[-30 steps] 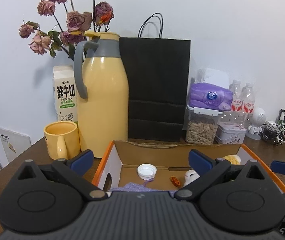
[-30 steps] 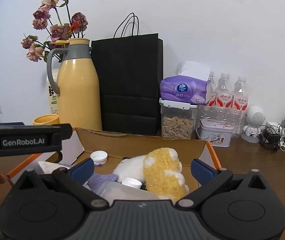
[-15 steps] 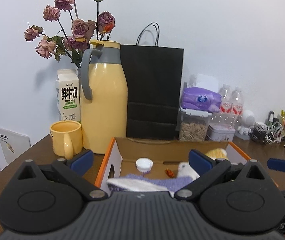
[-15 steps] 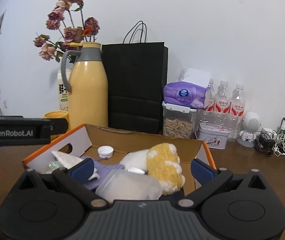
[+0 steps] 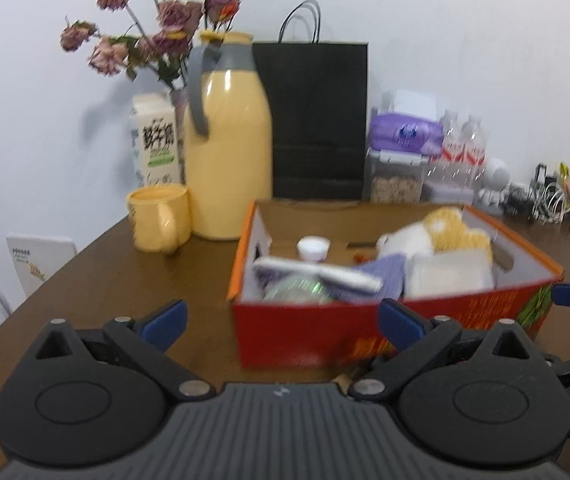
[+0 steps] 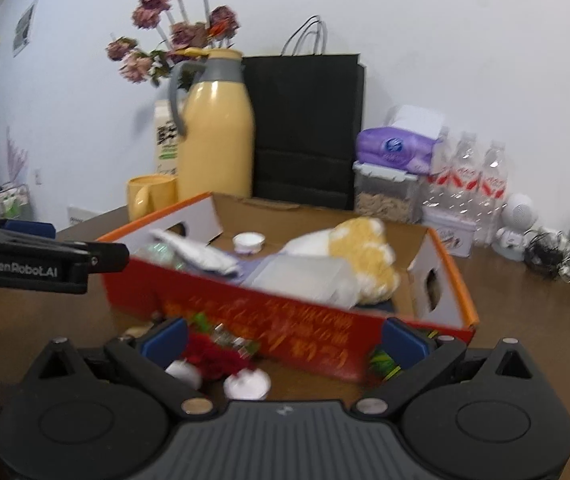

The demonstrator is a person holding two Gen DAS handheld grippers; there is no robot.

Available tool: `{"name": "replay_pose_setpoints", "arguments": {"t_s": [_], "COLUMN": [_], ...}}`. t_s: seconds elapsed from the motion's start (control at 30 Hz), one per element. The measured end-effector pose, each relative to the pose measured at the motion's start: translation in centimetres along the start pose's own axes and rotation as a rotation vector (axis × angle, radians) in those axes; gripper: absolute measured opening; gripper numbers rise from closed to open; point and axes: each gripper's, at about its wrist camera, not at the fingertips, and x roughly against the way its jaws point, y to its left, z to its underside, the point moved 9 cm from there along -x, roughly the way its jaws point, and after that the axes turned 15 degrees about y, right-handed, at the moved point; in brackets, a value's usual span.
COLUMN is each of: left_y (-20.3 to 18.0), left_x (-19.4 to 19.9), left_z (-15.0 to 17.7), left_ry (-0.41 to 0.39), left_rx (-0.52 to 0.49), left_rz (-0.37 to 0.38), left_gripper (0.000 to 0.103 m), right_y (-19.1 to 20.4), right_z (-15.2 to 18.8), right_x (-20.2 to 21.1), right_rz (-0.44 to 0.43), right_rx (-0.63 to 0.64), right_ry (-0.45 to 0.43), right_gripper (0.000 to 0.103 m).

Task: Organize objects
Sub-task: 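Withdraw both grippers from the box toward the remaining items on the table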

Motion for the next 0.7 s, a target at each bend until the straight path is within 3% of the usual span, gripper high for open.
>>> {"name": "replay_pose_setpoints", "arguments": {"t_s": [0.17, 0.23, 0.4, 0.53, 0.7], "left_y": [2.0, 2.6, 3.0, 2.6, 2.5], "left_x": [-0.1, -0.1, -0.1, 0.0, 0.3], "left_z": [1.6, 1.8, 2.1, 2.1, 2.2], "left_ry": [0.033, 0.037, 0.039, 0.035, 0.027], "left_rx": [0.035, 0.057, 0.079, 0.065, 0.065], "left_rz": [-0.009, -0.003, 0.009, 0.022, 0.034], "left_gripper": [0.103, 0.103, 0.103, 0.103, 0.103], "right_y": [2.3, 3.1, 4.9, 5.6, 5.5], "right_z": [1.1, 1.3, 2.1, 2.4, 2.3], "right_x": [0.0, -0.1, -1.0, -1.9, -2.6], "right_rz": [-0.049, -0.071, -0.104, -0.116, -0.123], "right_rx": [0.052, 0.054, 0.04, 0.006, -0.053], "right_ry": [0.015, 0.024, 0.074, 0.108, 0.125], "right_gripper": [0.101, 0.094, 0.09, 0.075, 0.072]}}
